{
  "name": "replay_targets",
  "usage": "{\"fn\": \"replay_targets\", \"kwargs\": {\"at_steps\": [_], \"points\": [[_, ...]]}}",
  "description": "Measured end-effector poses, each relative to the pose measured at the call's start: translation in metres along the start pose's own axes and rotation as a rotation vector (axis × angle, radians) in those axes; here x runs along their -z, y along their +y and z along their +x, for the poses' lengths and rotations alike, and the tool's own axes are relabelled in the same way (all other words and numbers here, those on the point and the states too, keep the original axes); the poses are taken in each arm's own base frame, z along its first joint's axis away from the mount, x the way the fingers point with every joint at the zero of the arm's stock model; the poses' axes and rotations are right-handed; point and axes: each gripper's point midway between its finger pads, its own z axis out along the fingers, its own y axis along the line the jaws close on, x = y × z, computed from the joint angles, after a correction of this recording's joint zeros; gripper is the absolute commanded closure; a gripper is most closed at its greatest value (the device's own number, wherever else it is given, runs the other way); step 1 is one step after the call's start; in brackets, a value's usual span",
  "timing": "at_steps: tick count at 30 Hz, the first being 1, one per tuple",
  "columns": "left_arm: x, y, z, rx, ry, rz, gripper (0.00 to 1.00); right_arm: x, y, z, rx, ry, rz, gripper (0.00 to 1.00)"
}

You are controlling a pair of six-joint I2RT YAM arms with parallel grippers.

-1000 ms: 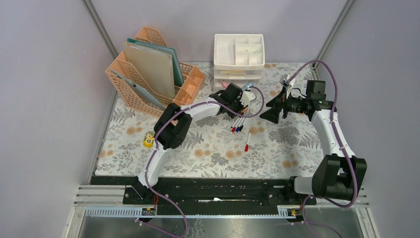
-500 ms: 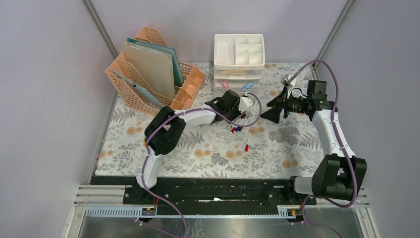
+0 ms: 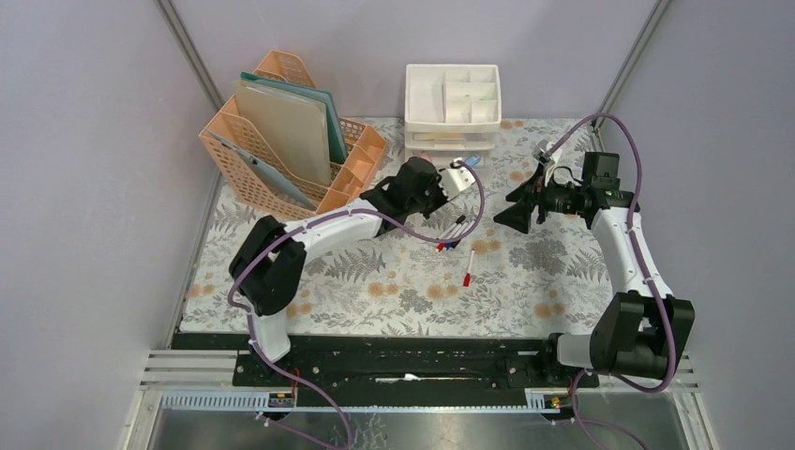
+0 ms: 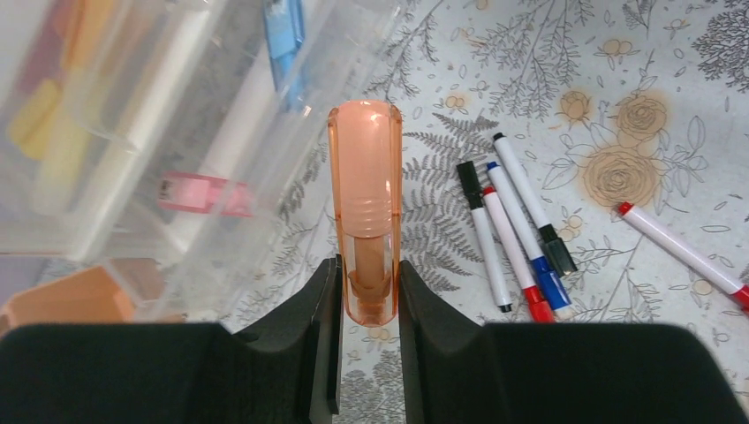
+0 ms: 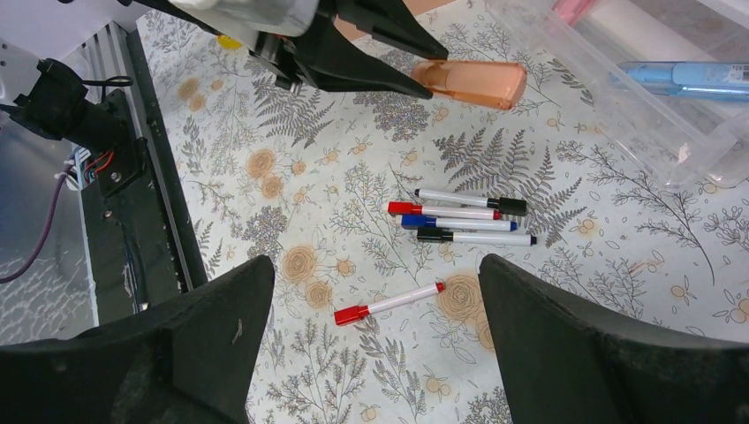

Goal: Organize the desk
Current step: Pick up the stationery from the center of the board, then place the stationery in the drawer.

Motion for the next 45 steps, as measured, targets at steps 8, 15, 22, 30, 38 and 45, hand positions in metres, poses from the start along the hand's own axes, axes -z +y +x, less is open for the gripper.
{"fn": "replay_targets", "kwargs": {"at_steps": [8, 15, 22, 30, 38, 45], "points": [[0.007, 0.020, -0.004, -0.146, 0.015, -0.071, 1.00, 0.001, 0.001, -0.001, -0.001, -0.009, -0.010, 0.07], [0.008, 0.050, -0.026, -0.291, 0.017, -0.163, 1.00, 0.001, 0.002, -0.002, -0.002, -0.012, -0.015, 0.07], [-0.012, 0.065, -0.027, -0.416, 0.055, -0.208, 1.00, 0.001, 0.003, -0.002, -0.005, -0.013, -0.016, 0.07], [-0.048, 0.079, -0.018, -0.478, 0.112, -0.238, 1.00, 0.001, 0.003, -0.002, -0.009, -0.014, -0.017, 0.07], [-0.052, 0.095, -0.020, -0.491, 0.138, -0.289, 0.72, 0.001, 0.003, -0.002, -0.009, -0.014, -0.016, 0.07], [-0.049, 0.101, -0.016, -0.480, 0.163, -0.320, 0.45, 0.001, 0.003, -0.002, -0.009, -0.014, -0.016, 0.07]]}}
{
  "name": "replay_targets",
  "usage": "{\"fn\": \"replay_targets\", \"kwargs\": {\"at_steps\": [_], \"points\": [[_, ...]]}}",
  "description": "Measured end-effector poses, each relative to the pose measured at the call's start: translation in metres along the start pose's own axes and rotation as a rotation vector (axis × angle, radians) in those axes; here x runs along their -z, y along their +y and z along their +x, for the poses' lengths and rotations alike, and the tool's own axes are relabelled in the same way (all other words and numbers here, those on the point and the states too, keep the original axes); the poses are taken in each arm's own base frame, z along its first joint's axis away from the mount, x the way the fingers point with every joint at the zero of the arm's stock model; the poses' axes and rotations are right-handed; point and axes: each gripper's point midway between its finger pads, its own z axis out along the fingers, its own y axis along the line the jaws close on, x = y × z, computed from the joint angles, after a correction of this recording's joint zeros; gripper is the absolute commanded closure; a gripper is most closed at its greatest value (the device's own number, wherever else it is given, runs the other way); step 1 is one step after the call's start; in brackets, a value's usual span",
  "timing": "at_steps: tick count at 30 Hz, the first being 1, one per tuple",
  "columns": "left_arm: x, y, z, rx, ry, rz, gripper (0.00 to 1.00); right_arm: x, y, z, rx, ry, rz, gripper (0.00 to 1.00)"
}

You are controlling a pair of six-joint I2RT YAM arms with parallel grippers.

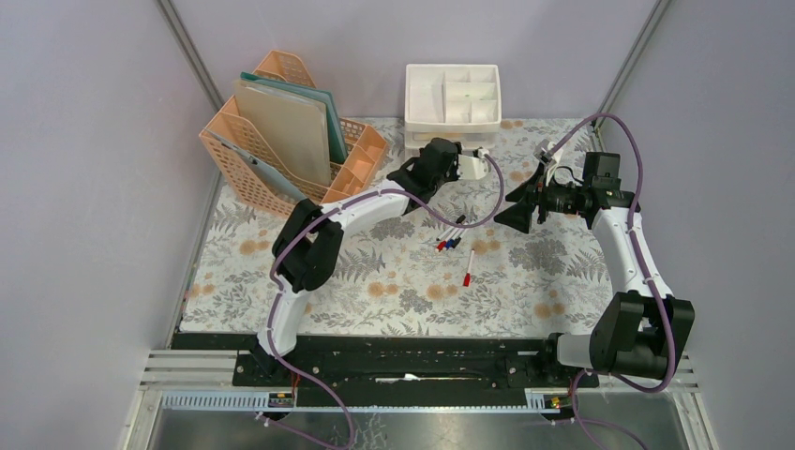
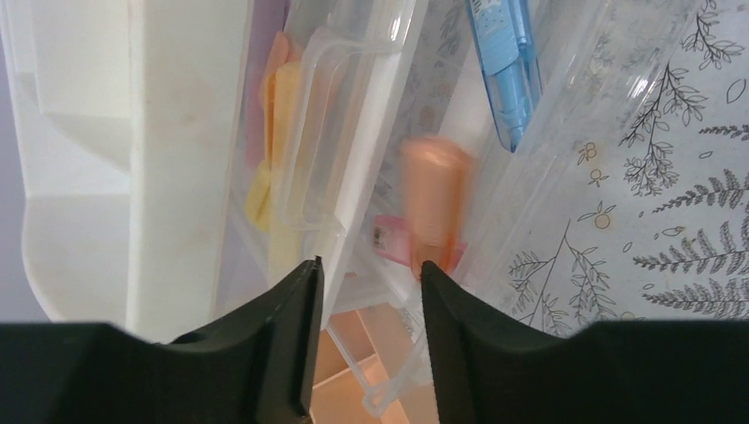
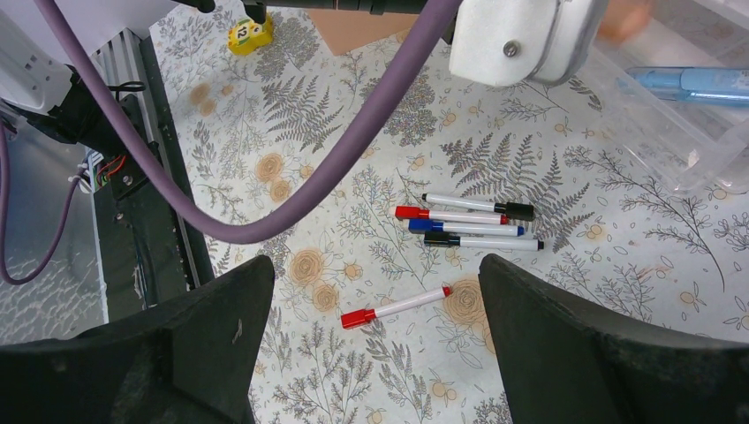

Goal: Organize the desk
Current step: Place the stationery in the drawer.

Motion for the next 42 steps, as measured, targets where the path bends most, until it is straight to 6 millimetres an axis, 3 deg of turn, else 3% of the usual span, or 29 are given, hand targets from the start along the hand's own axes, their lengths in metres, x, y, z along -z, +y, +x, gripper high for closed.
{"fn": "replay_targets", "kwargs": {"at_steps": [6, 10, 23, 27, 36, 42], "points": [[0.004, 0.005, -0.005, 0.091, -0.004, -0.020, 0.17, 0.000, 0.000, 0.000, 0.000, 0.000, 0.000, 0.08], [0.018, 0.010, -0.019, 0.197, -0.038, -0.017, 0.02, 0.000, 0.000, 0.000, -0.001, 0.000, 0.000, 0.08], [0.115, 0.054, -0.064, 0.642, -0.318, 0.010, 0.01, 0.000, 0.000, 0.000, -0.007, 0.000, 0.001, 0.08], [0.129, 0.048, -0.051, 0.827, -0.373, 0.074, 0.01, 0.000, 0.000, 0.000, -0.009, 0.000, 0.000, 0.08], [0.125, 0.008, 0.020, 1.366, -0.329, 0.255, 0.01, 0.000, -0.001, 0.001, -0.014, 0.002, 0.000, 0.08], [0.119, -0.008, 0.026, 1.548, -0.297, 0.348, 0.01, -0.002, -0.004, 0.005, -0.030, 0.007, -0.003, 0.08]]}}
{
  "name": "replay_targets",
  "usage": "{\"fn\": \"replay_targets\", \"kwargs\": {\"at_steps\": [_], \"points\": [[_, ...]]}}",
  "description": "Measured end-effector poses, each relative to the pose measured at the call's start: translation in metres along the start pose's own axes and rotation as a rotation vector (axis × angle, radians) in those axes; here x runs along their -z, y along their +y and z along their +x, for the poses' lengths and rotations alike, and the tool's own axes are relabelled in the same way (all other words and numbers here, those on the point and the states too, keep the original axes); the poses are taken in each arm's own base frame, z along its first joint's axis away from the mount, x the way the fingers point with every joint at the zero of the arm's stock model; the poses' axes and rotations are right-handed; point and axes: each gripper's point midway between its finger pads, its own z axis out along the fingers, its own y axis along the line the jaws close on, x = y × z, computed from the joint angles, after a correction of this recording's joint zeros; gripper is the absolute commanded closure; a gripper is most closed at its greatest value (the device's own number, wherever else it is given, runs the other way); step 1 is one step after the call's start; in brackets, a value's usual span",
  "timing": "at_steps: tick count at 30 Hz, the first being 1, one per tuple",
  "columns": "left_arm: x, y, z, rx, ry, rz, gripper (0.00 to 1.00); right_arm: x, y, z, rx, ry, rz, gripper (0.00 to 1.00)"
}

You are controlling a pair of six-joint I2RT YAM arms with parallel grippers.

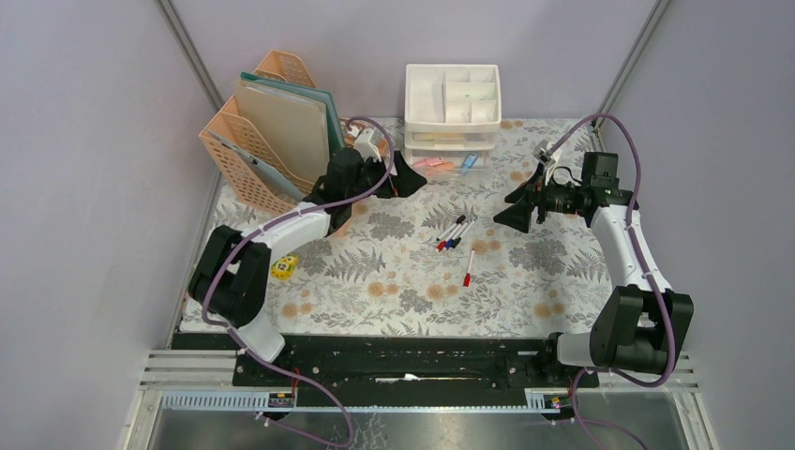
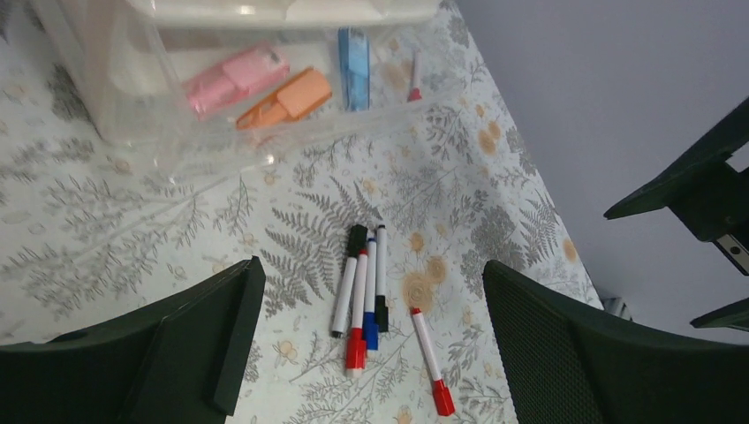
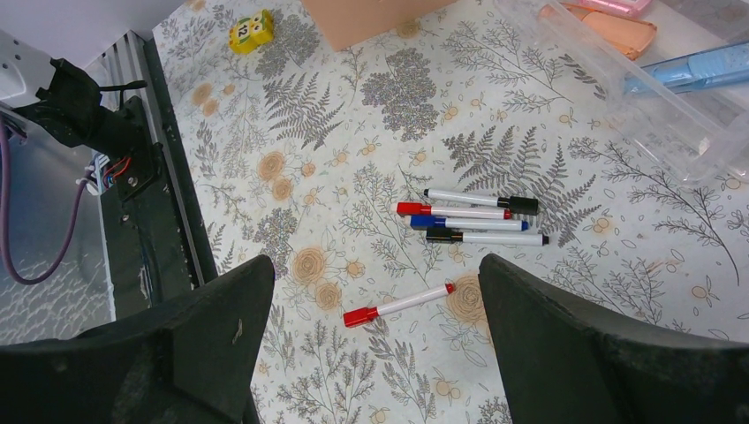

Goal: Organize the desk
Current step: Place the stationery in the drawer, then close the drawer in the storage box.

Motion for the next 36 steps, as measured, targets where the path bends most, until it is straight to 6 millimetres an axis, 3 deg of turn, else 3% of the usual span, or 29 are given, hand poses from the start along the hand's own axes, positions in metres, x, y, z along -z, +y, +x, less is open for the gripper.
{"fn": "replay_targets", "kwargs": {"at_steps": [8, 11, 13, 19, 24, 28, 36], "points": [[-0.022, 0.031, 0.056, 0.154, 0.153, -0.084, 0.02, -0.001, -0.001, 0.002, -0.008, 0.003, -0.001, 0.08], [-0.027, 0.033, 0.069, 0.166, 0.173, -0.104, 0.09, -0.001, -0.002, 0.002, -0.010, 0.003, -0.002, 0.08], [-0.032, 0.032, 0.078, 0.171, 0.187, -0.114, 0.32, -0.001, -0.002, 0.002, -0.010, 0.003, -0.002, 0.08], [-0.057, 0.040, 0.102, 0.213, 0.215, -0.163, 0.65, -0.001, -0.002, 0.002, -0.011, 0.004, -0.002, 0.08], [-0.071, 0.056, 0.098, 0.241, 0.182, -0.232, 0.82, -0.001, -0.002, 0.002, -0.013, 0.004, -0.002, 0.08], [-0.085, 0.062, 0.078, 0.261, 0.111, -0.271, 0.95, -0.001, -0.002, 0.002, -0.016, 0.004, -0.002, 0.08], [-0.114, 0.069, 0.030, 0.350, -0.065, -0.342, 0.98, -0.001, -0.002, 0.002, -0.019, 0.004, -0.002, 0.08]]}}
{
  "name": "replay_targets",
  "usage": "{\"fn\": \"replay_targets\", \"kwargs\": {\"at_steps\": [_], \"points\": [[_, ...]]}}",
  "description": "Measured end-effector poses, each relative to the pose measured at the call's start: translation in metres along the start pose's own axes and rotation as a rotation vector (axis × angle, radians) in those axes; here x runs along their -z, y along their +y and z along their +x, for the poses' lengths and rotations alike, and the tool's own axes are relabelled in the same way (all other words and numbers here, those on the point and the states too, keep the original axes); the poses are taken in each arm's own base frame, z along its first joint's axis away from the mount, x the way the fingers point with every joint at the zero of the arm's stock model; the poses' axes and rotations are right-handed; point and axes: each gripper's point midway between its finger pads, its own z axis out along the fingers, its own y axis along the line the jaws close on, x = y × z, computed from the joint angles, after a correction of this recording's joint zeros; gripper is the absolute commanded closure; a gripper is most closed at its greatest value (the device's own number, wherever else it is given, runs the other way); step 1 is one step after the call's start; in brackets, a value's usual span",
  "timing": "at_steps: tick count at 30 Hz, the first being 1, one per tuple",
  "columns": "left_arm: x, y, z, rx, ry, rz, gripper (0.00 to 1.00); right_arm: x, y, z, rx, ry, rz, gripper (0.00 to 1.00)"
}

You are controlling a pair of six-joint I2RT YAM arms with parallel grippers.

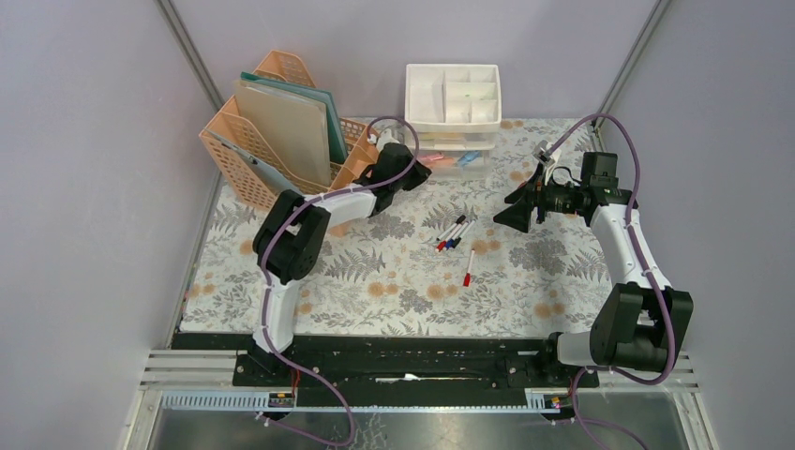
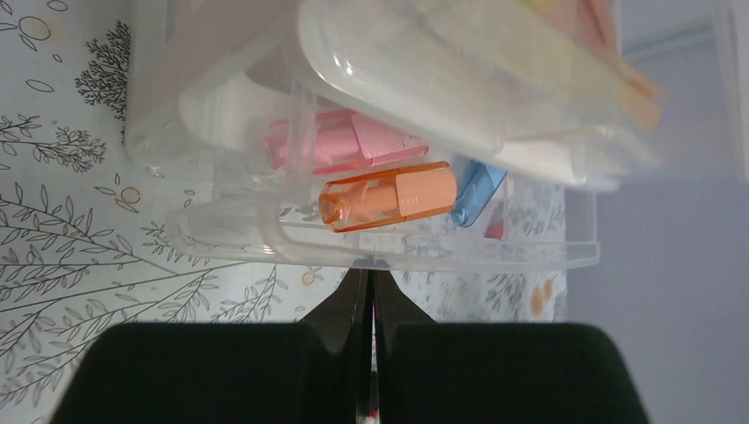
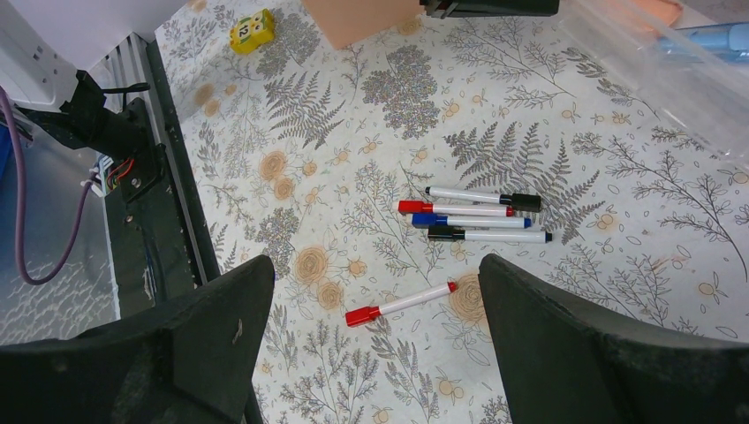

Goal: Organize the desk
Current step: Close the drawer in the storage box.

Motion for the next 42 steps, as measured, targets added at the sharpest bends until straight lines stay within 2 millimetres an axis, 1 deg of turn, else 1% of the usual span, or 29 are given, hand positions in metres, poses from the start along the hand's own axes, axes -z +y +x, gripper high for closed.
{"fn": "replay_targets", "kwargs": {"at_steps": [3, 6, 10, 12, 16, 18, 20, 24, 27, 29, 30, 33, 35, 37, 40, 41, 42], "points": [[-0.008, 0.000, -0.006, 0.076, -0.045, -0.006, 0.97, 0.000, 0.000, 0.000, 0.000, 0.000, 0.000, 0.08], [-0.016, -0.001, -0.010, 0.128, -0.076, -0.001, 0.93, 0.000, 0.000, 0.000, 0.000, 0.000, 0.000, 0.08], [-0.029, -0.004, -0.017, 0.178, -0.115, 0.022, 0.85, 0.000, 0.000, 0.000, 0.000, 0.000, 0.000, 0.08], [-0.031, -0.005, -0.020, 0.186, -0.127, 0.028, 0.78, 0.000, 0.000, 0.000, 0.000, 0.000, 0.000, 0.08], [-0.031, -0.013, -0.028, 0.188, -0.158, 0.068, 0.66, 0.000, 0.000, 0.000, 0.000, 0.000, 0.000, 0.08], [-0.030, -0.020, -0.033, 0.183, -0.175, 0.100, 0.63, 0.000, 0.000, 0.000, 0.000, 0.000, 0.000, 0.08], [-0.029, -0.022, -0.034, 0.178, -0.181, 0.125, 0.62, 0.000, 0.000, 0.000, -0.001, 0.000, 0.000, 0.08], [-0.025, -0.019, -0.033, 0.150, -0.180, 0.193, 0.61, 0.000, 0.000, 0.000, -0.001, 0.000, 0.001, 0.08], [-0.017, -0.009, -0.023, 0.101, -0.153, 0.225, 0.57, 0.000, 0.000, 0.000, 0.000, 0.000, 0.001, 0.08], [-0.005, 0.002, -0.014, 0.049, -0.126, 0.225, 0.52, 0.000, 0.000, 0.000, -0.001, 0.000, 0.001, 0.08], [0.004, 0.006, -0.010, 0.021, -0.112, 0.225, 0.50, 0.000, 0.000, 0.000, 0.000, 0.000, 0.001, 0.08], [0.035, 0.001, -0.011, -0.065, -0.113, 0.250, 0.44, 0.001, -0.001, 0.000, 0.006, 0.000, 0.003, 0.07], [0.065, -0.012, -0.022, -0.129, -0.147, 0.282, 0.38, 0.001, -0.001, -0.001, 0.021, 0.001, 0.010, 0.06], [0.100, -0.032, -0.038, -0.194, -0.203, 0.327, 0.27, 0.003, -0.001, -0.003, 0.047, 0.003, 0.026, 0.01], [0.151, -0.058, -0.063, -0.273, -0.311, 0.389, 0.04, 0.010, -0.005, -0.011, 0.120, 0.008, 0.097, 0.00], [0.168, -0.062, -0.069, -0.296, -0.346, 0.401, 0.02, 0.013, -0.008, -0.018, 0.160, 0.005, 0.133, 0.00], [0.188, -0.065, -0.076, -0.315, -0.392, 0.414, 0.01, 0.017, -0.011, -0.025, 0.197, -0.001, 0.168, 0.00]]}}
